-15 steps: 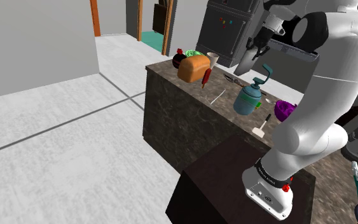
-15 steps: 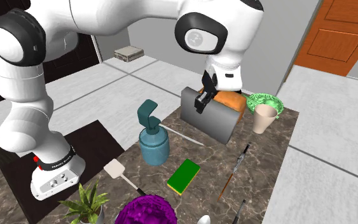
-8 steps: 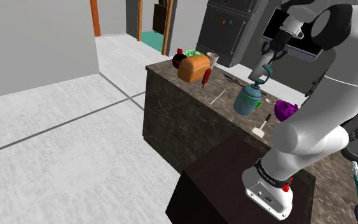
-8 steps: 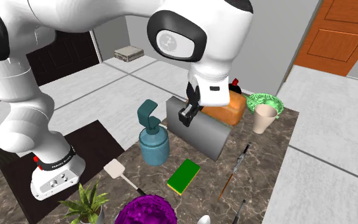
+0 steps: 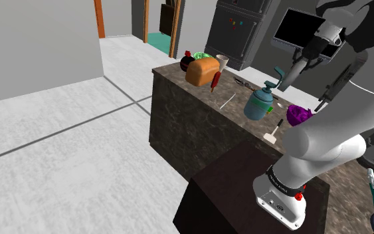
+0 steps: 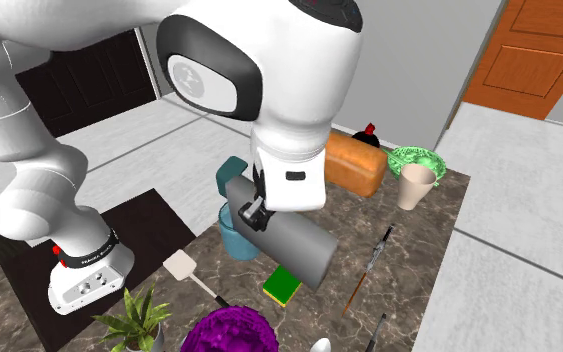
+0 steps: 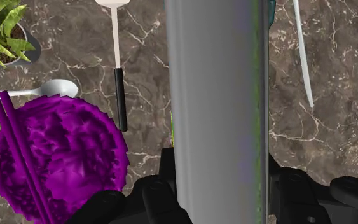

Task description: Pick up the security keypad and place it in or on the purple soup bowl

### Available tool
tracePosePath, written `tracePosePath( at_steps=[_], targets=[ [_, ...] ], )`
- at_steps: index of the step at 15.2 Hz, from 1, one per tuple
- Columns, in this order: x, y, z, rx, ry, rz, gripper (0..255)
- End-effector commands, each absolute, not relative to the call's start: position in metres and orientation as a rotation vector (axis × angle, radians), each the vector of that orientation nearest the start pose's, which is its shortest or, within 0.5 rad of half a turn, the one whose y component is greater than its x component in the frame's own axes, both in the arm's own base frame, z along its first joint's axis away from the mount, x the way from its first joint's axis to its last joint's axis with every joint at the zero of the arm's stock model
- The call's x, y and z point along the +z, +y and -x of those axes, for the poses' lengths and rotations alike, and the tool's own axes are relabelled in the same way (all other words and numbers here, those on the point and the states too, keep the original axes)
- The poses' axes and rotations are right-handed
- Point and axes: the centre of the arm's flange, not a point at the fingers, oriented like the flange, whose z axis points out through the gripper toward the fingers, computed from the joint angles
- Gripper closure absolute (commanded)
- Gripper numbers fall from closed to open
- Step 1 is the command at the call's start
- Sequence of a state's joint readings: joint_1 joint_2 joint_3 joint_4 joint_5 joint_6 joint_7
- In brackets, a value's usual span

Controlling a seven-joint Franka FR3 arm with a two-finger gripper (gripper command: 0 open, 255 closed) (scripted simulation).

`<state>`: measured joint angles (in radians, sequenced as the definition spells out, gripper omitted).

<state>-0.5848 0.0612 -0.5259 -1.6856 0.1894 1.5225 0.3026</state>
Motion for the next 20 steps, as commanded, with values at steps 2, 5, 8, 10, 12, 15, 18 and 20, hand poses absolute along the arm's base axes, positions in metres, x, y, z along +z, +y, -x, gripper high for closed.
tracePosePath(
  at_steps=[2,5,8,10,12,15,18,20],
  targets=[
    [0.546,-0.494,-0.231,0.196,1.9,2.197,255],
    [0.55,-0.502,-0.193,0.196,1.9,2.197,255],
    [0.555,-0.511,-0.154,0.196,1.9,2.197,255],
    [0.558,-0.516,-0.128,0.196,1.9,2.197,255],
    [0.555,-0.521,-0.105,0.196,1.9,2.197,255],
    [0.539,-0.521,-0.105,0.196,1.9,2.197,255],
    [0.523,-0.521,-0.105,0.196,1.9,2.197,255],
    [0.513,-0.521,-0.105,0.196,1.9,2.197,255]
  ],
)
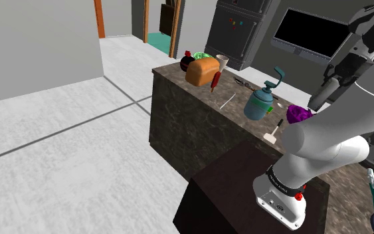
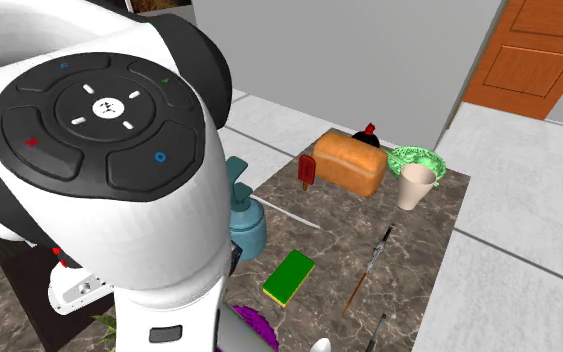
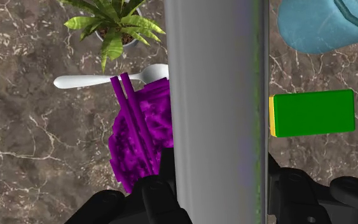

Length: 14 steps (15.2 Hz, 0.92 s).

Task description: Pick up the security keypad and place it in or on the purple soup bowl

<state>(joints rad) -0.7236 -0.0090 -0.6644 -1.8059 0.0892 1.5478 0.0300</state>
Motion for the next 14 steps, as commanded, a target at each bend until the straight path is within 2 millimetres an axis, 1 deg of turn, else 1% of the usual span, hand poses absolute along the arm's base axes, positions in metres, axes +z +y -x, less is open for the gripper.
tracePosePath(
  at_steps=[1,12,14],
  targets=[
    [0.507,-0.521,-0.105,0.196,1.9,2.197,255],
    [0.449,-0.521,-0.105,0.196,1.9,2.197,255],
    [0.449,-0.521,-0.105,0.196,1.9,2.197,255]
  ],
)
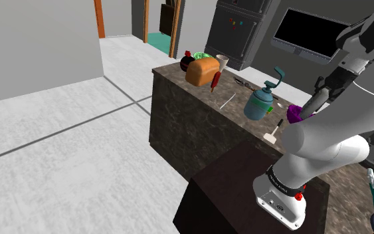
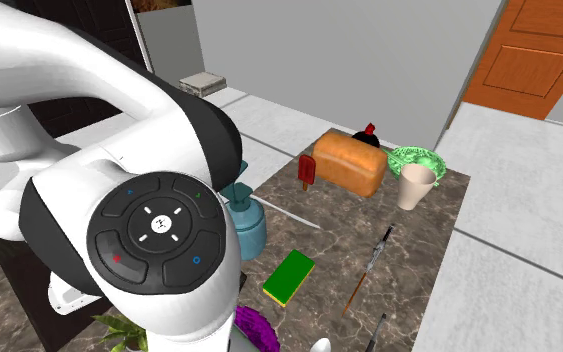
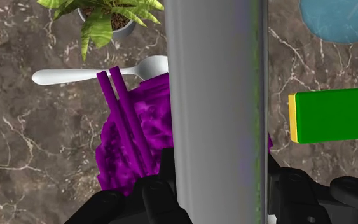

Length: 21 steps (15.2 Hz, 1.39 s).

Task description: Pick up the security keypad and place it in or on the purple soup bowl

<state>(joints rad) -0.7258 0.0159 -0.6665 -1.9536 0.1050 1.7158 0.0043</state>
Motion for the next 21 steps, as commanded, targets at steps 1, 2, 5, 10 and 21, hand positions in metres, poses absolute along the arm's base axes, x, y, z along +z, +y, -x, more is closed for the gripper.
tracePosePath(
  at_steps=[1,2,5,10,21],
  targets=[
    [0.449,-0.521,-0.105,0.196,1.9,2.197,255],
    [0.449,-0.521,-0.105,0.196,1.9,2.197,255],
    [0.449,-0.521,-0.105,0.196,1.9,2.197,255],
    [0.449,-0.521,-0.105,0.196,1.9,2.197,0],
    [0.497,-0.534,-0.103,0.196,1.9,2.197,0]
  ],
)
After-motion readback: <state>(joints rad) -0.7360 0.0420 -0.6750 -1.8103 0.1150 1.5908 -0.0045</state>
